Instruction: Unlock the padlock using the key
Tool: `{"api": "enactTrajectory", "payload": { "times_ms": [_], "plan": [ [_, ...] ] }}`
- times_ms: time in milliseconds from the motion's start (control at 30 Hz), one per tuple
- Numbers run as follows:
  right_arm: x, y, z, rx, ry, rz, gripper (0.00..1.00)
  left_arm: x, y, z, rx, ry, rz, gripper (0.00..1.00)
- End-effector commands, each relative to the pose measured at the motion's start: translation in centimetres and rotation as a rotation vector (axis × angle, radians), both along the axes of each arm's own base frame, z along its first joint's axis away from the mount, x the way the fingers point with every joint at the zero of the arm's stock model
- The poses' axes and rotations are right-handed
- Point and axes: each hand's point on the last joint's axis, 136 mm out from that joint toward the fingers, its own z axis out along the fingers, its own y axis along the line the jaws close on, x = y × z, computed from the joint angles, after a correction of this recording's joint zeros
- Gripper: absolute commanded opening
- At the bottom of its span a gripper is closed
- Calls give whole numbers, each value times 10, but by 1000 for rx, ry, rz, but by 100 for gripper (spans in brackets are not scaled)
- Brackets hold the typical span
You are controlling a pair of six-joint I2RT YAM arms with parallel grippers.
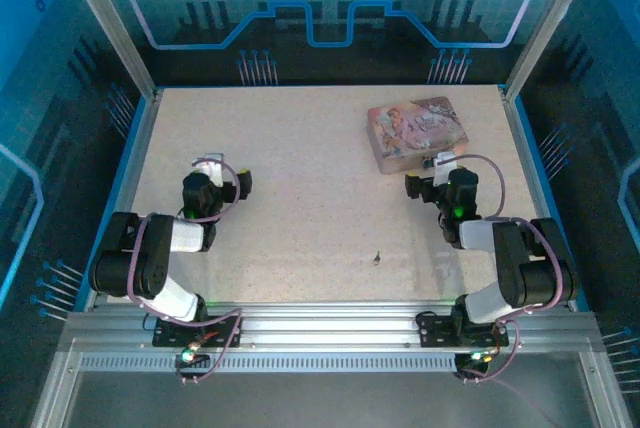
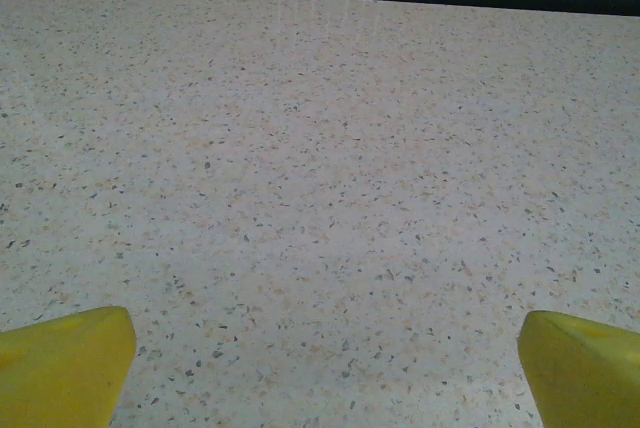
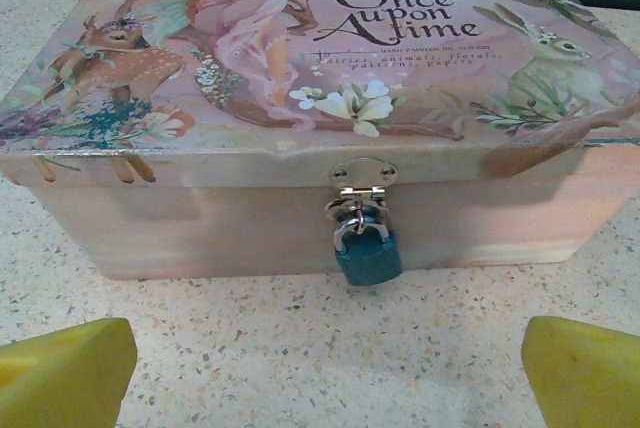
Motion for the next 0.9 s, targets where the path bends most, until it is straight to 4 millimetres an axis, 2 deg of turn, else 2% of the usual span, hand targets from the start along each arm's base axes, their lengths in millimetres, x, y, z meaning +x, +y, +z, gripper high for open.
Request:
{"api": "enactTrajectory", "payload": {
  "times_ms": [0, 733, 867],
  "plan": [
    [6, 1, 4, -5, -11, 9, 100, 4, -1, 6, -11, -14, -14, 99],
    [6, 0, 5, 5, -14, 13, 100, 4, 0, 6, -13, -18, -9, 99],
    [4, -4, 11, 17, -20, -2, 100, -8, 12, 21, -13, -89, 64, 99]
  ]
}}
